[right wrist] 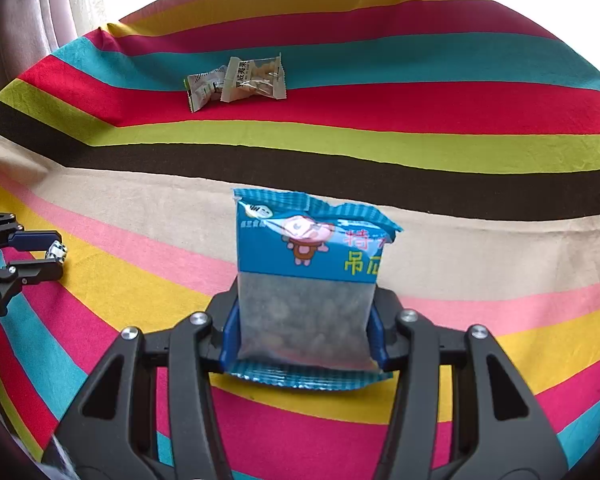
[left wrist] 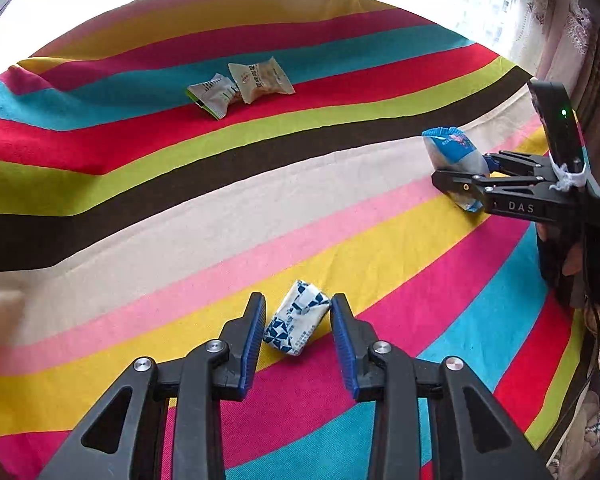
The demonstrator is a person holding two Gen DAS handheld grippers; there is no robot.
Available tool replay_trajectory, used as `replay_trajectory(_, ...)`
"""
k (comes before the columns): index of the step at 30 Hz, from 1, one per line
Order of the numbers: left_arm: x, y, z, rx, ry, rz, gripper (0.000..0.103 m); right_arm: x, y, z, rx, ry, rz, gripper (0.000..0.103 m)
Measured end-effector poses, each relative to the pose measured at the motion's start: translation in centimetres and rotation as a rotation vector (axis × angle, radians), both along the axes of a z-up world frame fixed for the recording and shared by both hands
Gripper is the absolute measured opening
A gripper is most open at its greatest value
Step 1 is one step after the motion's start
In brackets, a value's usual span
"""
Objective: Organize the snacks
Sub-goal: 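Grasp the blue fish-print bag with right tool while left tool grasps white-blue candy, then carry the blue fish-print bag and white-blue candy over the white box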
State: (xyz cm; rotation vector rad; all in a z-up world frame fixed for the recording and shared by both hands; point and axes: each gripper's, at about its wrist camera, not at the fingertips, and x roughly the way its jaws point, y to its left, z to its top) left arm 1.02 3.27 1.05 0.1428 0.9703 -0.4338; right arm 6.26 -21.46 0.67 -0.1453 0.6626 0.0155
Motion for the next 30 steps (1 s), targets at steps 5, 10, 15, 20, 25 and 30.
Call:
replay_trajectory(5,-0.2,-1.3,-0.6,0.050,-0.001,-0.085,0.035,0.0,0.0,0.0,0.002,0.000,-0.001,0.054)
replay_trajectory(10,1.1,-1.6,-0.7,0.014,-0.001,-0.023,0.033,0.0,0.0,-0.1,0.000,0.000,-0.001,0.054)
replay_trajectory(15,1.0,-2.4,-0.6,0.070,-0.040,0.081,0.021,0.0,0.0,-0.1,0.001,0.000,-0.001,0.054)
replay_trajectory(20,0.0,-1.7,-0.9,-0.005,-0.085,0.232,0.021,0.0,-0.1,0.2,0.006,0.002,0.000,0.054)
replay_trajectory(25,-1.5,-0.3,-0.9,-0.150,-0.084,0.402,0.021,-0.3,0.5,0.6,-0.037,-0.003,-0.019,0.052)
replay_trajectory(30,-5.0,0.0,-0.7,-0.151,-0.104,0.409,0.021,-3.7,1.3,1.2,0.030,0.018,-0.041,0.052)
